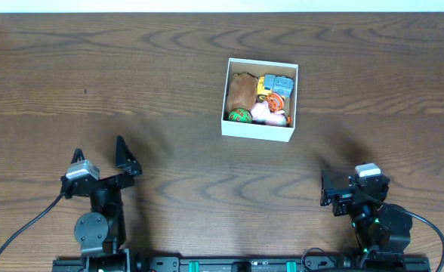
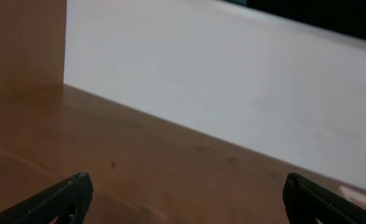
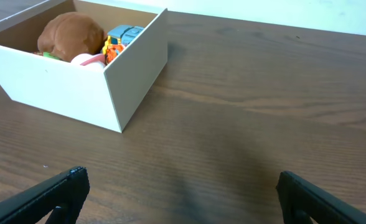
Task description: Pack container
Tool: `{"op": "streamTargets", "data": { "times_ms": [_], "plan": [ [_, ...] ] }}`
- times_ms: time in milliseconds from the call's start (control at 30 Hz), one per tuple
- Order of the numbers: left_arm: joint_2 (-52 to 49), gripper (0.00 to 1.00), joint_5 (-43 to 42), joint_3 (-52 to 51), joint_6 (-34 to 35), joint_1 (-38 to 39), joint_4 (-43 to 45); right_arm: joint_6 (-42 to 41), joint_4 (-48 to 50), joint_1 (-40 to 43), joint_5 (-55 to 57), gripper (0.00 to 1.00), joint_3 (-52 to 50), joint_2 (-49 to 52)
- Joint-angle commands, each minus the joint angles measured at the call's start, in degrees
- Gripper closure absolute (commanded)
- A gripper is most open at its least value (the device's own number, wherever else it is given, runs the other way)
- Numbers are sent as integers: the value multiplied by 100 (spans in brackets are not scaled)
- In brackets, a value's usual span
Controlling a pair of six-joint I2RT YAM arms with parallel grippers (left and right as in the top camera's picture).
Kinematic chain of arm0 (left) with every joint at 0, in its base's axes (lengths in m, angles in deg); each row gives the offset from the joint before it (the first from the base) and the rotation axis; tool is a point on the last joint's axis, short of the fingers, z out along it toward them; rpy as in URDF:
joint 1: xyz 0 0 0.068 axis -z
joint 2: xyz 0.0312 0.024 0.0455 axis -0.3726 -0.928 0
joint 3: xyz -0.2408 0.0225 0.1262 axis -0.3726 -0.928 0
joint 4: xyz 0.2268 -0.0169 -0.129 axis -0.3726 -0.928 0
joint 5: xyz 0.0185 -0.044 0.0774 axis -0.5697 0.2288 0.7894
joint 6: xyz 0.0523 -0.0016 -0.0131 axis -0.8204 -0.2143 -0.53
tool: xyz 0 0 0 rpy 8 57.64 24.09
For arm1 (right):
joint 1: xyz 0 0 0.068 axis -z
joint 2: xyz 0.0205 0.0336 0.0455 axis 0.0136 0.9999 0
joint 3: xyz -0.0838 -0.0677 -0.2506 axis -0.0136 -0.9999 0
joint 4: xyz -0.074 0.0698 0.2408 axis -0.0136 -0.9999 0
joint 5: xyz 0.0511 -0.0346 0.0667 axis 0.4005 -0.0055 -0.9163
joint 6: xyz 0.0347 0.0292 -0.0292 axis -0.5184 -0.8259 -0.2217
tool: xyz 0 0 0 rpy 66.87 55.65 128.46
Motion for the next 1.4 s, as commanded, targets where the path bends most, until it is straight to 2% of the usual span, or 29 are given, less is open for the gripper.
{"op": "streamTargets", "data": {
  "times_ms": [0, 433, 733, 1000, 1367],
  "plan": [
    [57, 2, -61, -57, 17, 20, -85, -85, 7, 48, 37, 1, -22, -42],
    [57, 2, -61, -59, 20, 20, -1161, -85, 4, 48, 37, 1, -22, -42],
    [48, 2, -61, -59, 17, 17, -1349, -85, 4, 48, 37, 1, -22, -42],
    [44, 2, -61, -59, 15, 17, -2361, -85, 4, 48, 37, 1, -22, -42],
    [2, 2, -61, -57, 15, 17, -2328, -85, 7, 48, 37, 1, -22, -42]
  ]
}}
